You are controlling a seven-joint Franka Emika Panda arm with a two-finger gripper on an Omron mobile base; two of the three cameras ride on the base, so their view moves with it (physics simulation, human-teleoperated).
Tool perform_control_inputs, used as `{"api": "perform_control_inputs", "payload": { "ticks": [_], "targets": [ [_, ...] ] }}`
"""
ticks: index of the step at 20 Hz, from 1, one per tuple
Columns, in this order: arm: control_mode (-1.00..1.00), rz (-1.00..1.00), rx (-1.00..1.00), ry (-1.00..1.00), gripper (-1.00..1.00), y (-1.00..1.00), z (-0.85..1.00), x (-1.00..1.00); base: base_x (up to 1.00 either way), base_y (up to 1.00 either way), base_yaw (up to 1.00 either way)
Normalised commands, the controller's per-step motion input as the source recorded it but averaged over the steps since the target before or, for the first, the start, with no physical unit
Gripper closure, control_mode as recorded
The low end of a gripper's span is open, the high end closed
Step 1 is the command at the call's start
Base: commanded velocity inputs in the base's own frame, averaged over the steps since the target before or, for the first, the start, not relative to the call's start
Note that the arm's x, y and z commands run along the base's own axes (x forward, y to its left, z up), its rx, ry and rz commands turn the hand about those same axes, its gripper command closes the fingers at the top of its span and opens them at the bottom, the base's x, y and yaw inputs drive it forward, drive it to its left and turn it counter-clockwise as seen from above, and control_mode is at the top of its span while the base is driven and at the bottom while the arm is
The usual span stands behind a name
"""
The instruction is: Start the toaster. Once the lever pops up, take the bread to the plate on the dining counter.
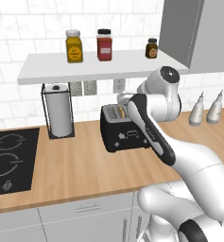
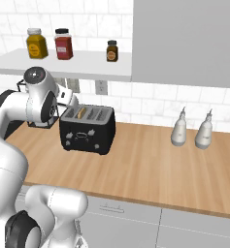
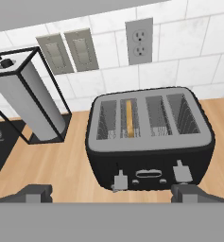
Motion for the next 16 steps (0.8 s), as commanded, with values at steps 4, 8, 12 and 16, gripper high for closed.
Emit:
{"api": "perform_control_inputs", "payload": {
  "ticks": [4, 8, 12, 16],
  "targets": [
    [-1.0, 0.0, 0.0, 0.0, -1.0, 0.0, 0.0, 0.0, 0.0, 0.0, 0.0],
    [-1.0, 0.0, 0.0, 0.0, -1.0, 0.0, 0.0, 0.0, 0.0, 0.0, 0.0],
    [-1.0, 0.0, 0.0, 0.0, -1.0, 0.0, 0.0, 0.0, 0.0, 0.0, 0.0],
    [-1.0, 0.0, 0.0, 0.0, -1.0, 0.0, 0.0, 0.0, 0.0, 0.0, 0.0]
  ]
}}
